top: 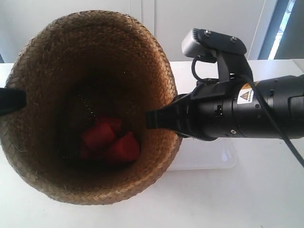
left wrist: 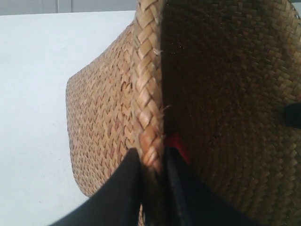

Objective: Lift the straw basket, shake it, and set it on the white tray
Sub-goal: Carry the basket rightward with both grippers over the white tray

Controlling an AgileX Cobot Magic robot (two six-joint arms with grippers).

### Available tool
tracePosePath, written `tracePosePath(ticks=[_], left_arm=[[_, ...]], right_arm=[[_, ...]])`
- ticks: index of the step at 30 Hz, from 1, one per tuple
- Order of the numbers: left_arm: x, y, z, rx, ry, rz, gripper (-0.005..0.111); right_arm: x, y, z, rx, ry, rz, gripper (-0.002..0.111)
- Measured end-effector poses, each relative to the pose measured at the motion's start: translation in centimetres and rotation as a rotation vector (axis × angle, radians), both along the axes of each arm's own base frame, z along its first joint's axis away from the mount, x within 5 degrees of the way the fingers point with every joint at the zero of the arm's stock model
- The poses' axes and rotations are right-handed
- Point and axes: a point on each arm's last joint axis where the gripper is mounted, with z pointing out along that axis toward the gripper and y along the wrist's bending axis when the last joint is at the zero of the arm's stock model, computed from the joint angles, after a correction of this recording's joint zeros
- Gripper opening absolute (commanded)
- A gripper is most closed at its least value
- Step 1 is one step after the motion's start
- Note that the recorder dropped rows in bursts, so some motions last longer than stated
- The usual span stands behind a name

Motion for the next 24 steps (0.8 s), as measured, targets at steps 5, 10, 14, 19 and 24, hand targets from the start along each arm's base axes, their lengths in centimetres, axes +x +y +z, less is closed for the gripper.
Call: tracePosePath(ticks=[5,10,14,19,24], left_arm=[[0.0,0.1,-0.1,0.019,-0.003,0.001,0.000],[0.5,0.0,-1.7,0.038,0.035,0.009,0.000],[-0.3,0.1,1.9,0.018,-0.034,-0.018,0.000],[-1.5,0.6,3.9,0.000,-0.143,-0.007,0.000],[0.0,0.3,-0.2,0.028,0.033,0.011,0.000]], right_arm=[[0.0,0.0,0.0,-0.015,-0.020,0.013,0.000],[0.3,0.1,-1.4,-0.035,0.009,0.004,0.000],[-0.2,0.3,1.7,-0.015,0.013,0.050,0.000],[-1.6,-0.4,6.3,0.092,-0.207,0.037,0.000],[0.6,0.9,-0.4,-0.044,0.092,0.034,0.000]])
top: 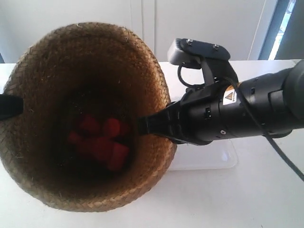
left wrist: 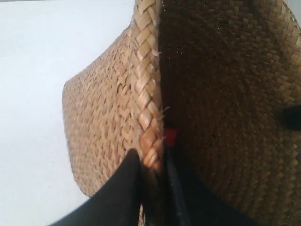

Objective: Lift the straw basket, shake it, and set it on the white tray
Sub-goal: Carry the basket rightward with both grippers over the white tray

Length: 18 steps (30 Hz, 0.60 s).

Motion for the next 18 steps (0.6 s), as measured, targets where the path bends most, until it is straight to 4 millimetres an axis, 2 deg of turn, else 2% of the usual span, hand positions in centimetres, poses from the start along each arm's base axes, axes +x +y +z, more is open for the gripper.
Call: tracePosePath(ticks=[5,8,12,15,17,18], left_arm=[[0.1,0.0,-0.1,0.005,0.000,0.002,0.000],[0.9,0.0,-0.6,0.013,-0.009,0.021,0.000],[1.4,-0.1,-1.7,0.021,0.016,0.030,0.000],[1.5,0.0,-1.5,0.014,-0.007,0.039,0.000],[1.3,-0.1,-1.1,0.004,0.002,0.032,0.000],[0.2,-0.2,1.5,-0.044,-0.026,-0.001,0.000]], right_arm=[[0.0,-0.1,0.3,-0.019,-0.039,0.010,0.000],[-0.1,-0.4,0.2,-0.008,-0.081,-0.004,0.000],[-0.7,-0.9,-0.9,-0.011,-0.096,-0.018,0.000],[-0.7,-1.0,-1.3,-0.008,-0.109,-0.028,0.000],[-1.0,-1.1,-0.1,0.012,-0.111,-0.021,0.000],[-2.1,-1.2,3.0,0.061,-0.147,0.009,0.000]])
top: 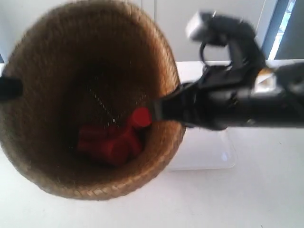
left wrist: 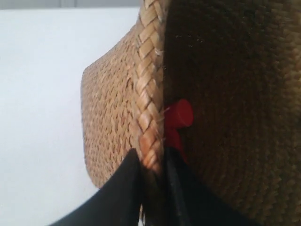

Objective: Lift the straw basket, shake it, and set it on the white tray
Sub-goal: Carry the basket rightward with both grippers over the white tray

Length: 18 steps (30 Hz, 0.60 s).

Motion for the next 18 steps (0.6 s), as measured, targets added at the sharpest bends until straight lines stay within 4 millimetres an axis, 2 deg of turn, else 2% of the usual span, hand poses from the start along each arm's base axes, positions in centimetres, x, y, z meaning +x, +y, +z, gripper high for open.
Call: tracePosePath(ticks=[1,2,3,4,5,7,12,18], left_arm=[[-0.8,0.1,1.9,-0.010,-0.063,-0.023,0.000],[-2.4,0.5,4.5,-0.001,-0.207,-0.048,0.000],[-2.1,0.8,4.0,-0.008,-0.217,-0.005,0.000],[-1.2,0.8,2.9,-0.003,-0.169,0.023,0.000],[0.5,0.5,0.1,0.041,-0.023,0.025,0.000],[0.9,0.4,-0.5,0.075,0.025,0.008,0.000],[0.3,0.4,0.8,0.064,-0.015,-0.001,0.000],[0.3,0.4,0.9,0.069,-0.018,-0.002,0.000]], right_arm=[[-0.7,-0.2,1.6,0.028,-0.043,0.016,0.000],[-2.5,-1.0,4.7,0.103,-0.201,0.027,0.000],[-2.4,-1.5,4.3,0.137,-0.261,-0.023,0.000],[-1.4,-1.5,3.2,0.129,-0.233,-0.060,0.000],[0.0,-0.8,0.6,0.064,-0.109,-0.074,0.000],[0.7,-0.1,-1.7,0.000,0.002,-0.065,0.000],[0.5,0.0,-1.1,0.022,0.011,-0.064,0.000],[0.6,0.0,-0.8,0.019,-0.011,-0.062,0.000]])
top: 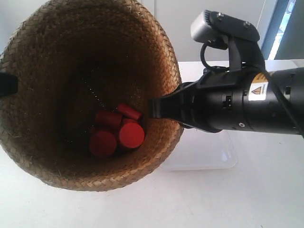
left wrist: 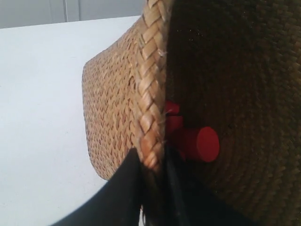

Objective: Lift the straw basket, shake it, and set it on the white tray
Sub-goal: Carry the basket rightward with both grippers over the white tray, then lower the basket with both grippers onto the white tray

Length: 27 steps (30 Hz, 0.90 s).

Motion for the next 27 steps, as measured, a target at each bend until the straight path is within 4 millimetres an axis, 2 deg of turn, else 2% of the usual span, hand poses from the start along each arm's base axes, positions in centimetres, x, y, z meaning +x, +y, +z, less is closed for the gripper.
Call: tracePosePath(ticks=[2,4,7,8,9,11,13,14,17,23,27], left_arm=[[0.0,0.0,0.0,0.002,-0.001,0.000,0.000],[-0.2,-0.1,1.2,-0.029,-0.023,-0.010,0.000],[-2.2,0.0,5.3,-0.059,-0.194,-0.060,0.000],[-2.6,0.2,5.7,-0.061,-0.231,-0.053,0.000],[-2.7,0.4,5.4,-0.059,-0.237,-0.039,0.000],[-1.0,0.4,2.7,-0.075,-0.143,0.024,0.000],[0.5,0.0,-0.7,-0.049,0.012,0.037,0.000],[0.8,0.0,-1.5,-0.035,0.049,0.034,0.000],[0.6,0.0,-1.6,-0.019,0.056,0.023,0.000],[0.3,0.0,-0.2,-0.052,-0.014,0.027,0.000],[0.3,0.1,-0.1,-0.029,-0.033,0.015,0.000]], right_arm=[[0.1,0.0,0.2,-0.007,-0.005,0.003,0.000],[-0.1,0.0,1.2,-0.008,-0.002,0.015,0.000],[-1.9,-0.5,6.3,0.057,-0.145,0.058,0.000],[-2.4,-0.8,7.3,0.079,-0.219,0.059,0.000],[-2.5,-1.0,7.4,0.087,-0.256,0.048,0.000],[-1.3,-1.0,5.6,0.088,-0.224,-0.003,0.000],[-0.1,-0.1,2.1,0.013,-0.085,-0.010,0.000],[0.3,0.3,0.7,-0.021,-0.025,-0.004,0.000],[0.1,0.7,-0.2,-0.036,0.044,0.002,0.000],[0.0,0.6,0.9,-0.004,0.010,-0.001,0.000],[0.1,0.7,1.1,-0.002,-0.004,-0.001,0.000]])
